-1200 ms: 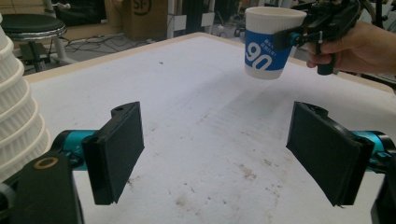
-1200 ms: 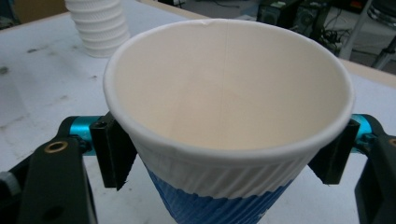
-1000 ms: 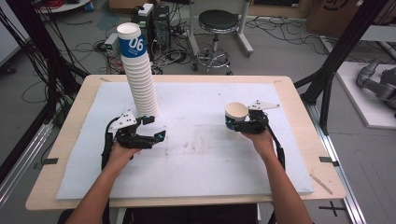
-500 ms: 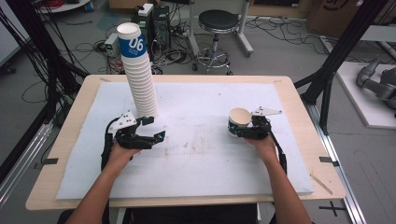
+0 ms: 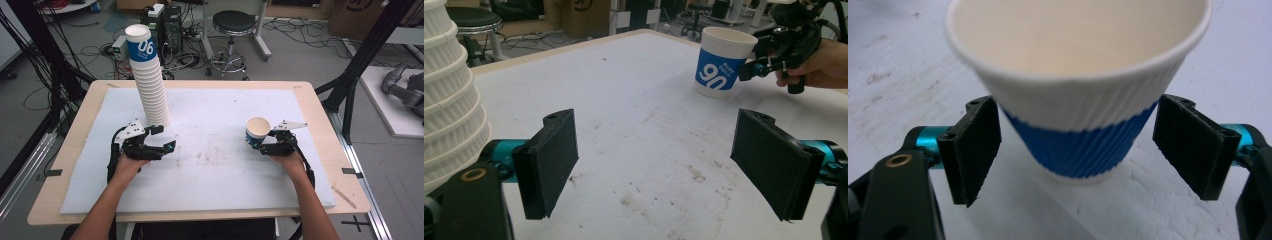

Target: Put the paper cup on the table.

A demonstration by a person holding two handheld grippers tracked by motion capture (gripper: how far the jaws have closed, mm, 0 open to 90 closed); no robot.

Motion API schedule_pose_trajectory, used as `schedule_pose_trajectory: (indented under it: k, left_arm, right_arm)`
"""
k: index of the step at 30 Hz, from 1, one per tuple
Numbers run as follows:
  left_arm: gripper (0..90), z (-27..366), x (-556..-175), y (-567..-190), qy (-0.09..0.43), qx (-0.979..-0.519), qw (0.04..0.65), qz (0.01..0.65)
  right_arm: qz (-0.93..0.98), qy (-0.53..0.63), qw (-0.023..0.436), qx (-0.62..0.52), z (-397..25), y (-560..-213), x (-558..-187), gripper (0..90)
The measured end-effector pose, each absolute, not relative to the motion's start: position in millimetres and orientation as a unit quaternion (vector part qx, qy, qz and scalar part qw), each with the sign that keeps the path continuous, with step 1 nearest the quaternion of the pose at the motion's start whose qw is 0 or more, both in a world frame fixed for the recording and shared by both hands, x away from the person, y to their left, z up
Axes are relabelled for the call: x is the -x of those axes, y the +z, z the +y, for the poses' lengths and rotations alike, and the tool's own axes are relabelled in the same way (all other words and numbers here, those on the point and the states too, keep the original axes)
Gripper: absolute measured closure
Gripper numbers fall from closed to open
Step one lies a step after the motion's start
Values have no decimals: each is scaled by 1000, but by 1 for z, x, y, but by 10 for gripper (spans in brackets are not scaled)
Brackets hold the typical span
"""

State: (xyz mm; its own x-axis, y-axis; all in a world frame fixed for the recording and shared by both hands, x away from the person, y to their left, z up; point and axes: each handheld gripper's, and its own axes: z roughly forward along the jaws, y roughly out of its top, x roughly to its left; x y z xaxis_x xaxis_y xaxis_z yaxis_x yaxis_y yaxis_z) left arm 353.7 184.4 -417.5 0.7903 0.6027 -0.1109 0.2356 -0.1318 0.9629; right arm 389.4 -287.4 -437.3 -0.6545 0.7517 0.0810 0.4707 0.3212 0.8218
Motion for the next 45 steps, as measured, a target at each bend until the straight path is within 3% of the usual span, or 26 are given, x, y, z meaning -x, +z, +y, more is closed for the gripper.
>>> schedule_pose_trajectory:
  k: [6, 18, 45]
  left_arm:
    - [185, 185, -354, -417, 156, -735, 594, 287]
    - [185, 187, -354, -415, 159, -716, 616, 289]
    - [186, 195, -345, -412, 169, -711, 617, 290]
  right_arm:
    - [802, 433, 167, -375, -300, -427, -371, 198]
    - [759, 483, 228, -373, -329, -402, -335, 199]
    - [749, 500, 244, -358, -325, -389, -328, 201]
